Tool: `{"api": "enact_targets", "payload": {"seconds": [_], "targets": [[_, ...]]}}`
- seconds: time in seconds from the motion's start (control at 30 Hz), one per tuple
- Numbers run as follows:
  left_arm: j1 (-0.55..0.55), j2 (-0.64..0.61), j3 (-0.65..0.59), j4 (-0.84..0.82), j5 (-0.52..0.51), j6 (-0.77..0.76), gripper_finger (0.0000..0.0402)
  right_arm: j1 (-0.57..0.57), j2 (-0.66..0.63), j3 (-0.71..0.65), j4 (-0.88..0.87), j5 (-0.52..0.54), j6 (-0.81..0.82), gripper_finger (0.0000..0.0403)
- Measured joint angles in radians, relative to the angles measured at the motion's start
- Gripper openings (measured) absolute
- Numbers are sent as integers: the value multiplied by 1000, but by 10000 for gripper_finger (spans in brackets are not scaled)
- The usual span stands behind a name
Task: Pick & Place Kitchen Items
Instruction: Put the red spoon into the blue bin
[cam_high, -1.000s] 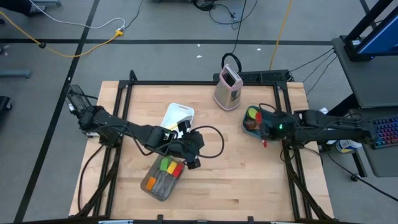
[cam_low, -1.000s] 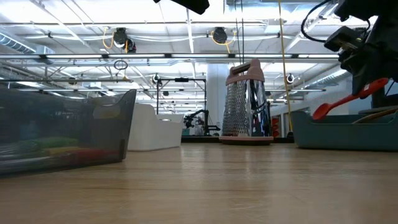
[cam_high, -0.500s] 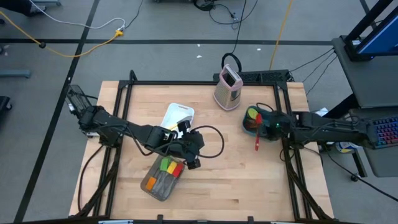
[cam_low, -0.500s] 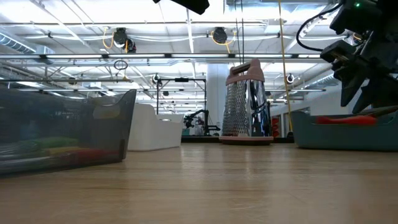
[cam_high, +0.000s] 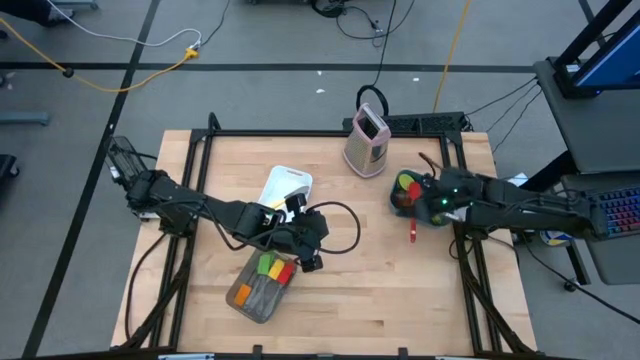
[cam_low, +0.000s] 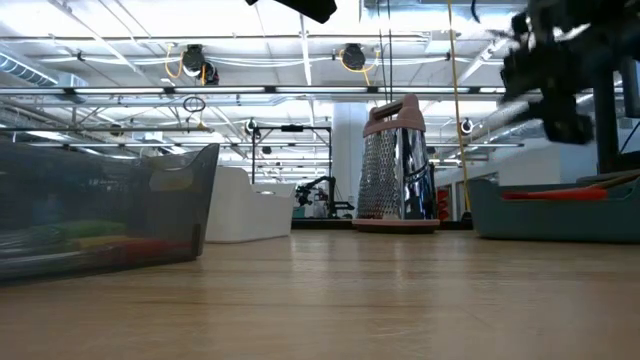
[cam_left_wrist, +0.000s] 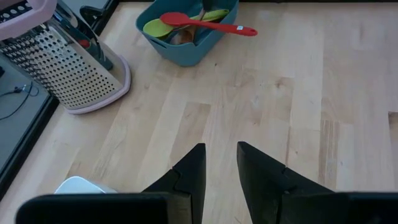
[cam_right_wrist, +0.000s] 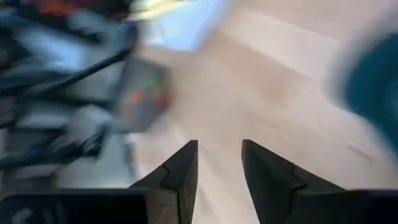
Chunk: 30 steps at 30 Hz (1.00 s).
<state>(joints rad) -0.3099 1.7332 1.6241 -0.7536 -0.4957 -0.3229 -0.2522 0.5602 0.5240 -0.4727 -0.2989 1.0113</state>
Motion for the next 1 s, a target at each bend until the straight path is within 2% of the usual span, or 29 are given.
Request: {"api": "enact_targets", "payload": {"seconds": [0.07, 0.17, 0.3, 0.43, 0.57, 0.67, 0.73, 0.83, 1.0], "targets": [[0, 0, 0, 0, 0, 0, 97, 15, 1, 0, 108, -45, -36, 119], [0, 0, 0, 0, 0, 0, 97, 49, 1, 0, 209, -44, -15, 110], [0, 0, 0, 0, 0, 2, 97, 101, 1, 0, 220, -43, 33, 91], [0, 0, 0, 0, -1, 46, 97, 172, 1, 0, 221, -29, 43, 53], [-9, 0, -10, 18, 3, 110, 97, 246, 3, 0, 265, -8, 2, 9], [-20, 0, -53, 96, 6, 113, 97, 314, 17, 0, 356, -10, -58, 8], [-27, 0, -83, 153, 7, 112, 97, 364, 33, 1, 404, 34, -76, 10], [-29, 0, -104, 195, 7, 103, 97, 435, 78, 2, 385, 122, -90, 3], [-14, 0, -111, 212, -2, 60, 97, 548, 219, 2, 400, 247, -69, 1]]}}
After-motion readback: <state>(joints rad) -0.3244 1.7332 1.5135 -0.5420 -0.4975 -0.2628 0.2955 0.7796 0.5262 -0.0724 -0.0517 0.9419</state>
